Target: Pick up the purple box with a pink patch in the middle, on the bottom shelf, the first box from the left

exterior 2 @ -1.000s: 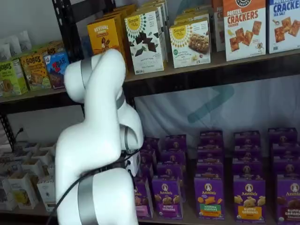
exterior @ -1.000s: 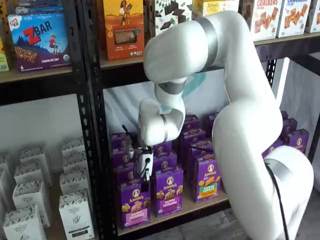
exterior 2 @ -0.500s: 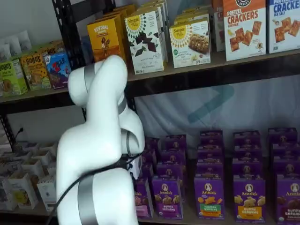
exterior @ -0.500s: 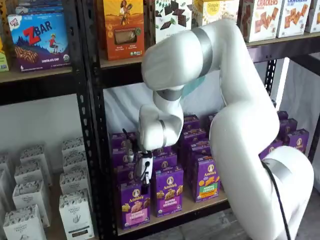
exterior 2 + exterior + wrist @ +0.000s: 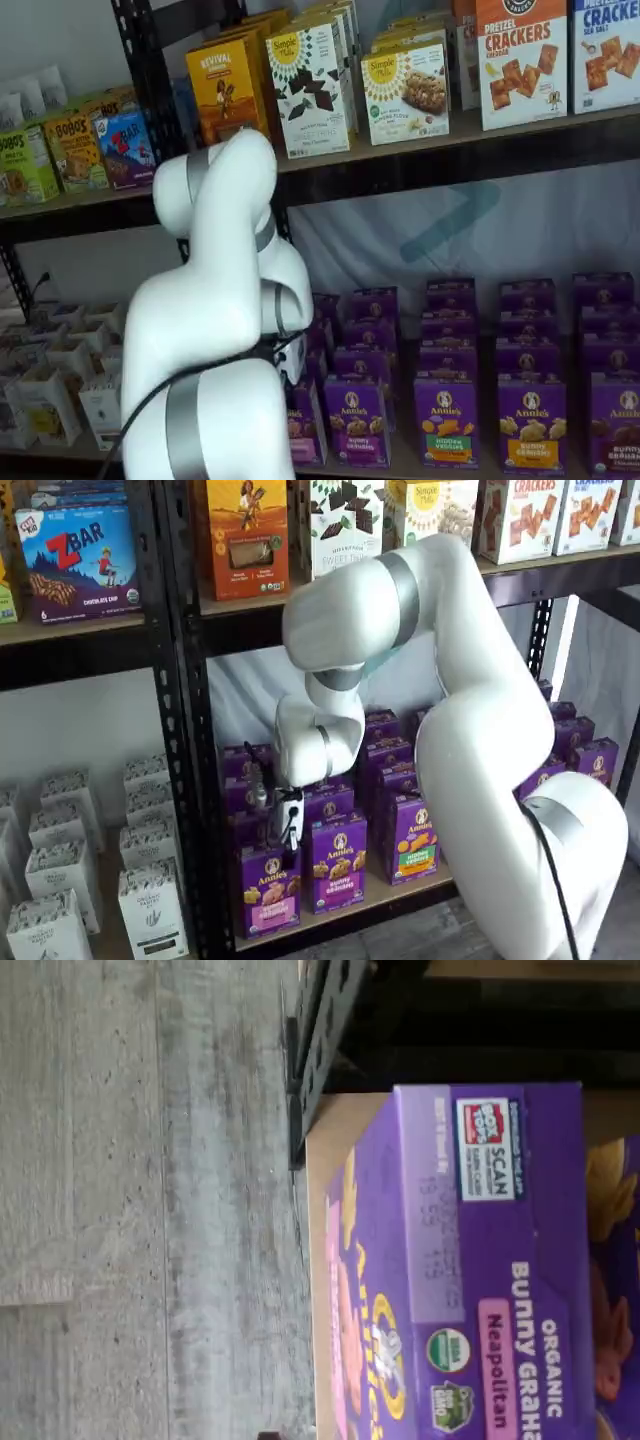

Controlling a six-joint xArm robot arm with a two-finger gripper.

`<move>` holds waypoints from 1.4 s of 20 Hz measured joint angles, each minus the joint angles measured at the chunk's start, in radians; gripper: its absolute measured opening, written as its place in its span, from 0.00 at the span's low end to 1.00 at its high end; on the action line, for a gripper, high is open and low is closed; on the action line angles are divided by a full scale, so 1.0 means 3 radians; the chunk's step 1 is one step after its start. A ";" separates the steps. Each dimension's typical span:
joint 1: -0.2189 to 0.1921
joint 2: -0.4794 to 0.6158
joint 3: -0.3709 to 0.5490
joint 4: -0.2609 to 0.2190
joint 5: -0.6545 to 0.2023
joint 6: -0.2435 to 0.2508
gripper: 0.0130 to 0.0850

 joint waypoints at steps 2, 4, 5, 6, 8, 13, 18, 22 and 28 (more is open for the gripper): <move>-0.0009 0.0044 -0.0047 -0.0022 0.0011 0.0011 1.00; -0.0015 0.0088 -0.0099 -0.0024 0.0029 0.0008 1.00; -0.0016 0.0109 -0.0125 -0.0027 0.0037 0.0009 1.00; -0.0016 0.0123 -0.0143 -0.0033 0.0041 0.0015 1.00; -0.0017 0.0158 -0.0192 -0.0056 0.0065 0.0036 1.00; -0.0028 0.0240 -0.0325 -0.0303 0.0206 0.0256 1.00; -0.0038 0.0313 -0.0410 -0.0535 0.0282 0.0459 1.00; -0.0030 0.0369 -0.0442 -0.0670 0.0245 0.0590 1.00; -0.0003 0.0426 -0.0475 -0.0753 0.0242 0.0691 1.00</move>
